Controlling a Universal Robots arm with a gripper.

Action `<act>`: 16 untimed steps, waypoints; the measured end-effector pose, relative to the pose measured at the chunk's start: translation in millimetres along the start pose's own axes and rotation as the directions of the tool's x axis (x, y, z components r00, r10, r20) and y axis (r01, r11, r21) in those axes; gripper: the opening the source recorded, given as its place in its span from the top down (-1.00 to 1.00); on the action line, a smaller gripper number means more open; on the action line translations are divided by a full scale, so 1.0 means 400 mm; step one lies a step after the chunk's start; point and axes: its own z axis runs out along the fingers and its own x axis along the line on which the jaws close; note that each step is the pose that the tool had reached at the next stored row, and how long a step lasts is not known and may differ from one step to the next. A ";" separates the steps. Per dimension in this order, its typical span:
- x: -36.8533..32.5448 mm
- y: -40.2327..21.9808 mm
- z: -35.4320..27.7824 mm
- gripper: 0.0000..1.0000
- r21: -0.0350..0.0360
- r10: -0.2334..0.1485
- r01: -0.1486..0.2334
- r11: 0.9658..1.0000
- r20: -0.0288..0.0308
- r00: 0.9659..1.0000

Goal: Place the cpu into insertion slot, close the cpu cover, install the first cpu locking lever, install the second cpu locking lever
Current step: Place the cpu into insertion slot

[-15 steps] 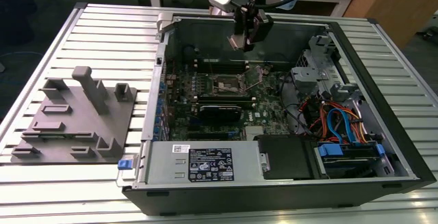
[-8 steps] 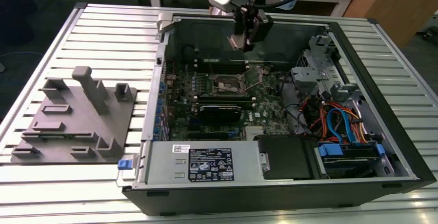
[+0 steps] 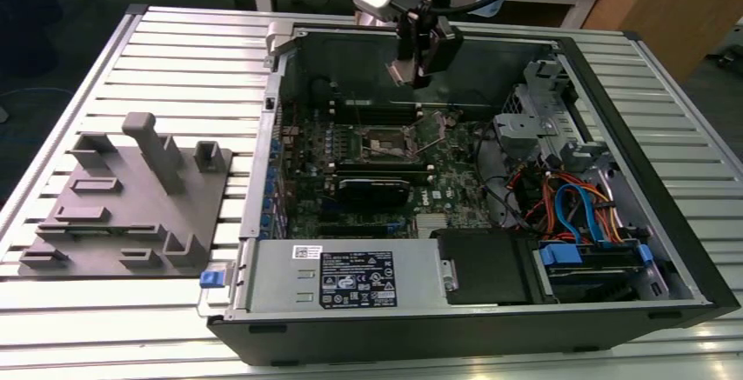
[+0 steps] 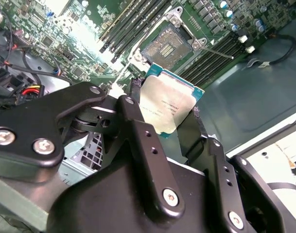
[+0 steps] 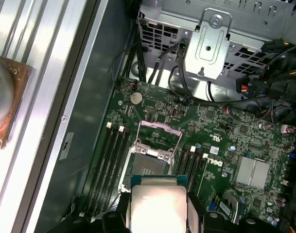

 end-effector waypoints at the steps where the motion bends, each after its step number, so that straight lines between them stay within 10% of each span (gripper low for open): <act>1: 0.000 0.000 0.001 -0.08 0.000 0.015 -0.015 1.000 0.001 1.000; 6: 0.000 0.000 0.004 -0.08 -0.003 0.090 -0.090 0.996 0.004 0.996; 16: 0.000 0.000 0.006 -0.08 -0.004 0.112 -0.112 0.994 0.005 0.994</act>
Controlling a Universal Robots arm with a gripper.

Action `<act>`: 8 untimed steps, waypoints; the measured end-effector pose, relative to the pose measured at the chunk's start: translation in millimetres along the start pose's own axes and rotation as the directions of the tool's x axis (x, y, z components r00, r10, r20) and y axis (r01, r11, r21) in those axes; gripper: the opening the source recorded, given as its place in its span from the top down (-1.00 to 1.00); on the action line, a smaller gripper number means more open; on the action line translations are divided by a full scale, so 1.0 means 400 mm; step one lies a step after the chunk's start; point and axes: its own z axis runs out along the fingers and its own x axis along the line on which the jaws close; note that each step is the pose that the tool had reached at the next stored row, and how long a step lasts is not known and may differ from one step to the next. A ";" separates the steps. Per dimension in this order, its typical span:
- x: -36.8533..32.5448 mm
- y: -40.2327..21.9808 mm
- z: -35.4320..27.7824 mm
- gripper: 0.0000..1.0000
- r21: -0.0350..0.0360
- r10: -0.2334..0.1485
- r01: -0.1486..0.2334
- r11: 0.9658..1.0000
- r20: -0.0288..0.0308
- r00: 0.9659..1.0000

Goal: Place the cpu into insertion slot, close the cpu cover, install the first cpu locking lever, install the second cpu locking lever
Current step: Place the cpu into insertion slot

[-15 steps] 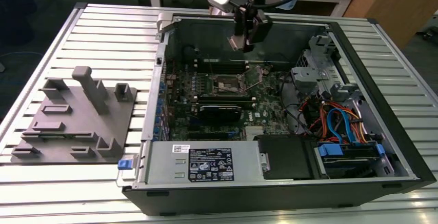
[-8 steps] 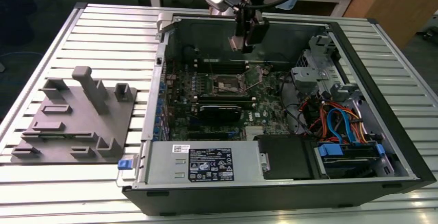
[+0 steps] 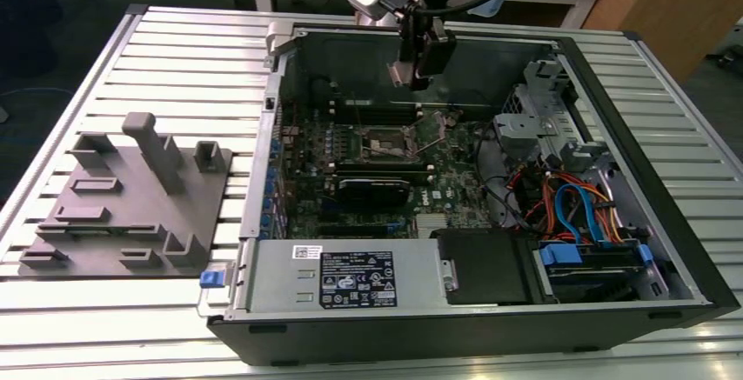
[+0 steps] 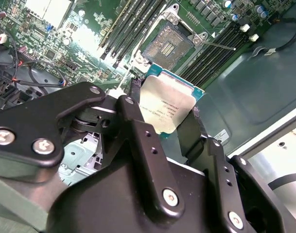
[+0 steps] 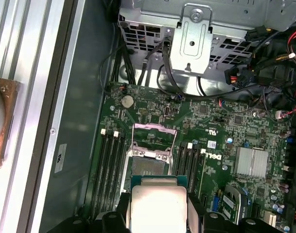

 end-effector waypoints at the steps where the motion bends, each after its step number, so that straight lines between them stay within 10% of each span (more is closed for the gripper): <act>1: 0.000 0.000 0.000 -0.08 0.000 0.000 0.000 1.000 0.000 1.000; 8: 0.000 0.000 0.000 -0.08 0.000 0.001 -0.001 1.000 0.000 1.000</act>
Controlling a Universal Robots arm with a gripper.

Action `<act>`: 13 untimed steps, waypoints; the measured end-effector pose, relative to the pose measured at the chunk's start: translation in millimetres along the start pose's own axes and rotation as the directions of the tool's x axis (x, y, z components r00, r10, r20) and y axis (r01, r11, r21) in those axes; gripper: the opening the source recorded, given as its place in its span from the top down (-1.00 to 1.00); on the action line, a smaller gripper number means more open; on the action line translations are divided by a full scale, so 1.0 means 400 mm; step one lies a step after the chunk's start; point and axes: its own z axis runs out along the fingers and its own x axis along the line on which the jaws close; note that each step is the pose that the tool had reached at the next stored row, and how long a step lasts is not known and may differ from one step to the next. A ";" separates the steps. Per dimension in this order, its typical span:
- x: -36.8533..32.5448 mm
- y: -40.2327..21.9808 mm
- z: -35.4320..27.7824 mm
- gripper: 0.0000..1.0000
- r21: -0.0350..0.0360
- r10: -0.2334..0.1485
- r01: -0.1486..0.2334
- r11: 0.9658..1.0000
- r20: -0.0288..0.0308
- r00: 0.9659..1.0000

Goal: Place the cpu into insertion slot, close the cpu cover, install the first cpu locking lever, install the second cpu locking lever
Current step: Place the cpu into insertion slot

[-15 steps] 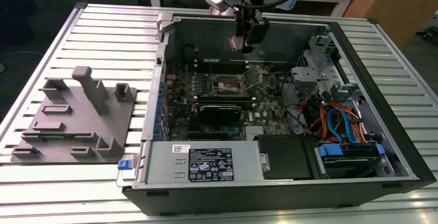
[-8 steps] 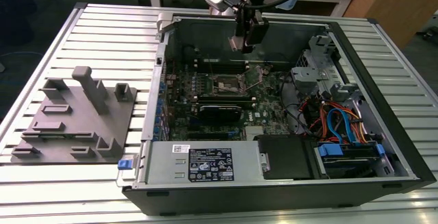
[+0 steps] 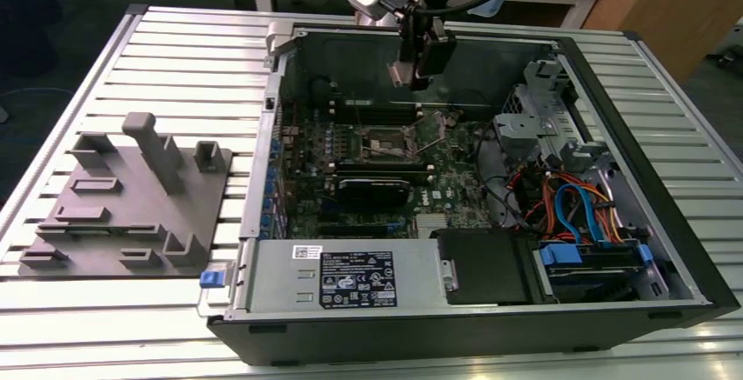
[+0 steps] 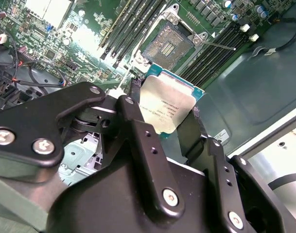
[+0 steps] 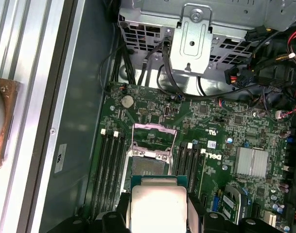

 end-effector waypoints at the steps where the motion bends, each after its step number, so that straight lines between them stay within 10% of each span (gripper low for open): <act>1: 0.000 0.000 0.000 -0.08 0.000 0.000 0.000 1.000 0.000 1.000; 13: 0.000 -0.003 0.024 -0.08 -0.001 0.026 -0.026 1.000 0.001 1.000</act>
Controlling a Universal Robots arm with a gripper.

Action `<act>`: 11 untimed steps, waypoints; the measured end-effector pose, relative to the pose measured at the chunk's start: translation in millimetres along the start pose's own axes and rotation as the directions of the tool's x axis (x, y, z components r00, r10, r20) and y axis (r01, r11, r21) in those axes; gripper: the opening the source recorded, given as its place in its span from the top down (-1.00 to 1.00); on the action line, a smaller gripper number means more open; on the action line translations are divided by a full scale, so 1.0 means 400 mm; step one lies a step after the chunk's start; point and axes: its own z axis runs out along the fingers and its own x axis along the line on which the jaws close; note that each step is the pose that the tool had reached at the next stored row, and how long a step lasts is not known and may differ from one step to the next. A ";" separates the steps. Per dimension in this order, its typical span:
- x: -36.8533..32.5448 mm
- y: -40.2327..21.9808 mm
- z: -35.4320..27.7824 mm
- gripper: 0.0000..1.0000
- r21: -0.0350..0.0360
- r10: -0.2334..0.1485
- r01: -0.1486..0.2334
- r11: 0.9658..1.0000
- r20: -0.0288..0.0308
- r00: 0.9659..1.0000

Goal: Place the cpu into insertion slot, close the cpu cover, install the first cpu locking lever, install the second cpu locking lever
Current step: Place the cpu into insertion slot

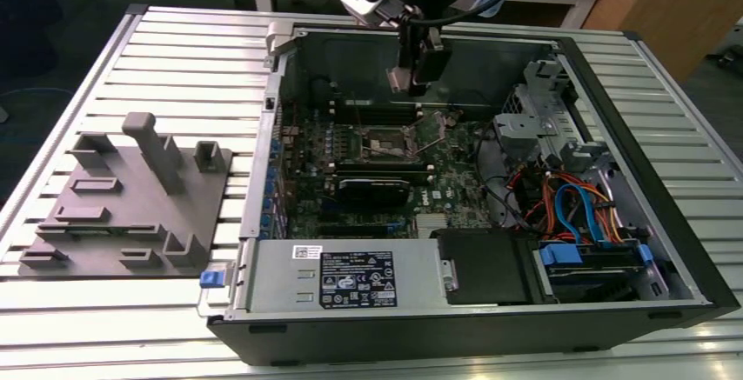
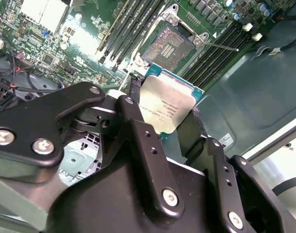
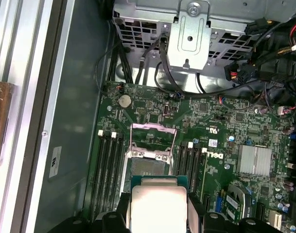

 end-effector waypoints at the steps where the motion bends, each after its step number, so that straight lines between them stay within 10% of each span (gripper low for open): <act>1: 0.000 0.000 0.000 -0.08 0.000 0.000 0.000 1.000 0.000 1.000; 11: 0.000 0.000 0.001 -0.08 0.000 0.000 0.000 1.000 0.000 1.000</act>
